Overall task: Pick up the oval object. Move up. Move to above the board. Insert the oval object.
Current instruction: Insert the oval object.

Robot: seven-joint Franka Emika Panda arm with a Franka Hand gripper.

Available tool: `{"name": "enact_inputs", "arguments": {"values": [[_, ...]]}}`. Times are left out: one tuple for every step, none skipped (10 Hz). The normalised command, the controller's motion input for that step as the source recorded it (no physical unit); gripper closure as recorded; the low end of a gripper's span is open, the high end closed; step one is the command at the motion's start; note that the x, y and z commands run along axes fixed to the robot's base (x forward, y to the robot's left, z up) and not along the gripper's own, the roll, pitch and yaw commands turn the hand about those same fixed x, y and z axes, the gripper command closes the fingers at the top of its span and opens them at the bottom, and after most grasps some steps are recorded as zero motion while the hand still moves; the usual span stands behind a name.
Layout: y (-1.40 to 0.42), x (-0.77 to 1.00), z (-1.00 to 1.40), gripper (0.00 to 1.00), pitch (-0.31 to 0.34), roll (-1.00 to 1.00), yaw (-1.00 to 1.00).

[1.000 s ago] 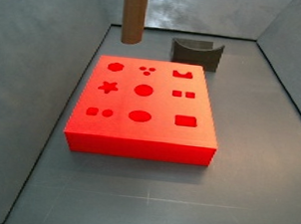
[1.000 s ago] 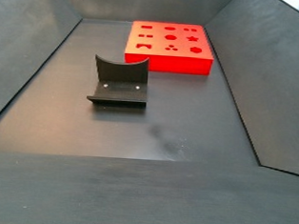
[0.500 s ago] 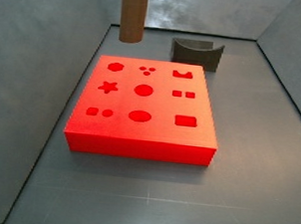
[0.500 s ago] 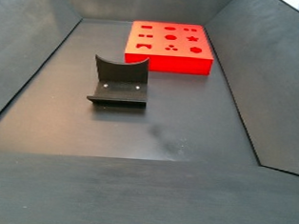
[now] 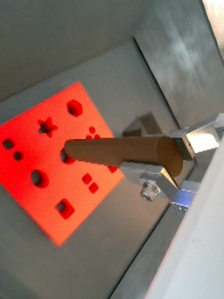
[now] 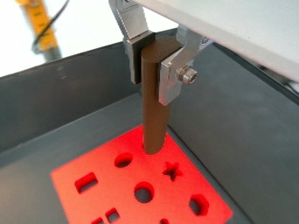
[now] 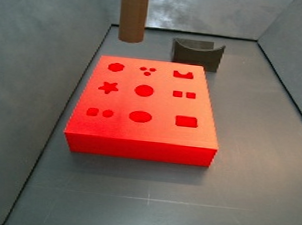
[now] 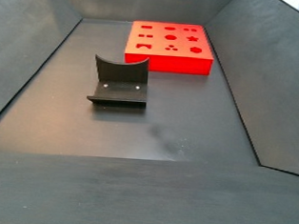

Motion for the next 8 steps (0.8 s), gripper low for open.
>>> {"name": "enact_inputs", "arguments": {"values": [[-0.11,0.00,0.18,1.00,0.024,0.12,-0.07],[-0.17,0.07,-0.32,1.00,-0.137,-0.01,0.00],[-0.47,0.21,-0.71,1.00,-0.301,-0.05,-0.35],[-0.50,0.13,-0.74,1.00,-0.309,0.00,-0.44],[-0.46,0.15,-0.73,1.00,-0.306,0.00,-0.44],[-0.36,0.25,-0.66,1.00,-0.297,-0.06,-0.44],[-0.05,0.17,-0.53,1.00,-0.290,-0.10,-0.42],[0.05,0.00,-0.24,1.00,-0.114,0.00,-0.03]]}}
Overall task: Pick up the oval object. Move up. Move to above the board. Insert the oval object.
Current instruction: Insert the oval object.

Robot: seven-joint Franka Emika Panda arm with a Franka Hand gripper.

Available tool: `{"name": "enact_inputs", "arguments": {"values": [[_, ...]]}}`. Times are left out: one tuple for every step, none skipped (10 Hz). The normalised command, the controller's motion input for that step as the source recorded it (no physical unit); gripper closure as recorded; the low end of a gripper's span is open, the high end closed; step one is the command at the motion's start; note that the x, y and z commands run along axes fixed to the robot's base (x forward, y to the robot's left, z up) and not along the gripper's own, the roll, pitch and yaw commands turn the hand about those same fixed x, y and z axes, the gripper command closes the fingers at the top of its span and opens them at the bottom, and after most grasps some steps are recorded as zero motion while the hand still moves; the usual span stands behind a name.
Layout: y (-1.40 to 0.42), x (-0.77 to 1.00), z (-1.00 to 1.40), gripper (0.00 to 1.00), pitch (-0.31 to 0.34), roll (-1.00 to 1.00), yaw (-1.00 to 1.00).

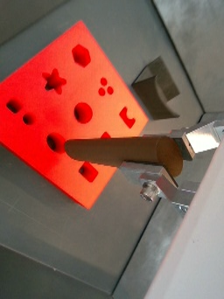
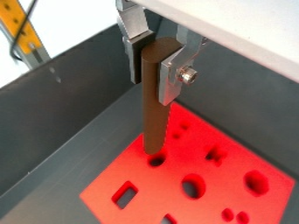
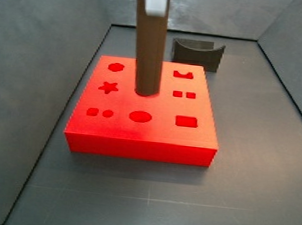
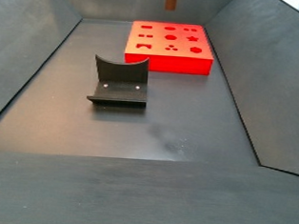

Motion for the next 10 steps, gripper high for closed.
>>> {"name": "enact_inputs", "arguments": {"values": [[0.19,-0.08,-0.25,1.00,-0.011,0.00,0.03],[0.22,-0.44,-0.69,1.00,-0.056,0.14,0.15],[0.07,-0.21,-0.47,1.00,-0.027,0.04,0.07],[-0.15,0.02,-0.41,1.00,-0.209,-0.04,0.03],[-0.09,0.32,-0.52,1.00,-0.160,-0.12,0.00],[0.00,0.32,-0.54,1.00,-0.124,-0.16,0.00],[0.11,0.20,-0.43,1.00,-0.099,-0.11,0.07],[0.00,0.00,-0.26,1.00,-0.071,0.00,0.03],[0.00,0.00,-0.05,1.00,-0.054,0.00,0.00],[0.01,-0.15,-0.07,1.00,-0.020,0.00,0.00]]}}
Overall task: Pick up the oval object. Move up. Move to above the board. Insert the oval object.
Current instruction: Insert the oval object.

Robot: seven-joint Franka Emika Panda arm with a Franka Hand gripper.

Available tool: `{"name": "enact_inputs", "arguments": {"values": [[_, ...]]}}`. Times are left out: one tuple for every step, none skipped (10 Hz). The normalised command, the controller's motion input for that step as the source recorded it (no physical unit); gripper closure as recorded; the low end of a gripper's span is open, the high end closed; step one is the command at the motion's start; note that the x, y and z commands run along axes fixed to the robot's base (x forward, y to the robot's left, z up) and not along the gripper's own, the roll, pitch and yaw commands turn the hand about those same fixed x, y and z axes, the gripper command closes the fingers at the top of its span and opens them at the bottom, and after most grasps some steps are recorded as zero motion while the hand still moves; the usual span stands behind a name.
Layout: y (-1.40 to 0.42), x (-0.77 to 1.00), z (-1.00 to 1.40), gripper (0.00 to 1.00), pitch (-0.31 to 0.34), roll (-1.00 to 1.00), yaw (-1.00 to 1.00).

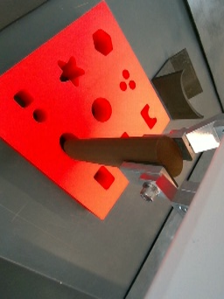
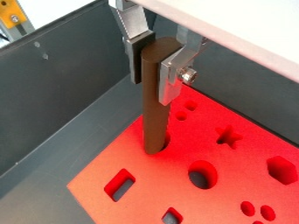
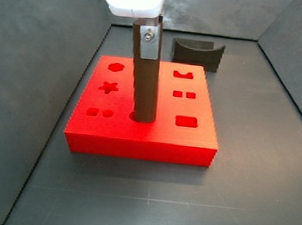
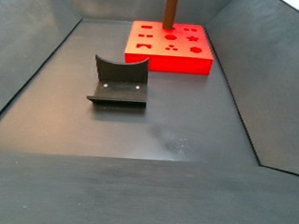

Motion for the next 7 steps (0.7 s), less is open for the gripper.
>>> {"name": "enact_inputs", "arguments": {"values": [[0.00,-0.35,-0.14,1.00,-0.044,0.00,0.00],[0.00,-0.19,-0.05,1.00,-0.091,0.00,0.00],[0.00,-0.06,-0.03,1.00,-0.066,0.00,0.00],[0.00,0.00,-0.05,1.00,-0.070,0.00,0.00],[0.12,0.32,-0.19,1.00,0.046,0.06,0.02],[0.09,0.45,-0.06,1.00,0.280,0.21,0.00],[0.00,0.31,0.00,1.00,0.339,0.25,0.00]]}}
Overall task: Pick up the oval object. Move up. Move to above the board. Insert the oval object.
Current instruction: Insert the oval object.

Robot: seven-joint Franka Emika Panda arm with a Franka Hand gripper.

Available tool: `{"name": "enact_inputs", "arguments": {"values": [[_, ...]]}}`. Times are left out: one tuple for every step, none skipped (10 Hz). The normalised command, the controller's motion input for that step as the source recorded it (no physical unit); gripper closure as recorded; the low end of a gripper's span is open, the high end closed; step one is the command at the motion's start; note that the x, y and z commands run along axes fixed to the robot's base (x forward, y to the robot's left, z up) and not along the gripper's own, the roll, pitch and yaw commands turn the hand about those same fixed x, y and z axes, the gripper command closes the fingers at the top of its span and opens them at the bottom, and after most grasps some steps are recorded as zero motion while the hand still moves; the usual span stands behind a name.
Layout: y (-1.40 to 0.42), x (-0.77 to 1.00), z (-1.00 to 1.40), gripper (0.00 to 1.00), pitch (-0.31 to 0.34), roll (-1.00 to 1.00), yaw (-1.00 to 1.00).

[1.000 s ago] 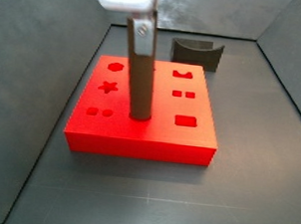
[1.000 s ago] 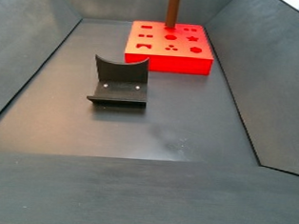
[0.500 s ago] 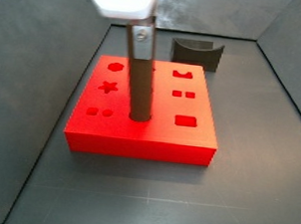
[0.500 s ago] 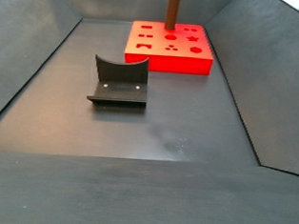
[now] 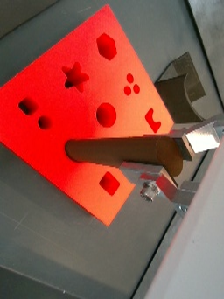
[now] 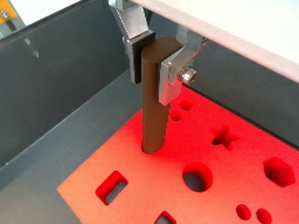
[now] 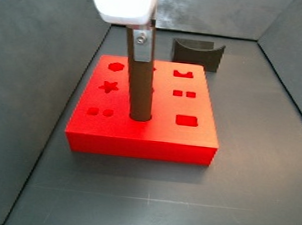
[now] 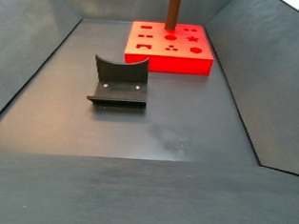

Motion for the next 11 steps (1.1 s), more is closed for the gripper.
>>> {"name": "enact_inputs", "arguments": {"values": [[-0.01,0.02,0.00,1.00,0.067,0.05,0.00],[0.00,0.04,0.00,1.00,0.077,0.04,0.00],[0.12,0.41,-0.15,1.00,0.191,0.00,-0.36],[0.13,0.09,-0.42,1.00,0.237,-0.01,-0.69],[0.00,0.00,-0.12,1.00,0.136,0.01,-0.40],[-0.01,0.00,0.00,1.00,0.000,0.01,0.00],[0.00,0.00,-0.05,1.00,0.000,0.01,0.00],[-0.19,0.17,-0.79,1.00,0.027,0.19,0.03],[-0.29,0.33,-0.90,1.00,0.106,0.13,0.00],[-0.31,0.25,-0.96,1.00,0.000,0.00,-0.09],[-0.11,0.15,-0.75,1.00,-0.069,0.00,-0.07]]}}
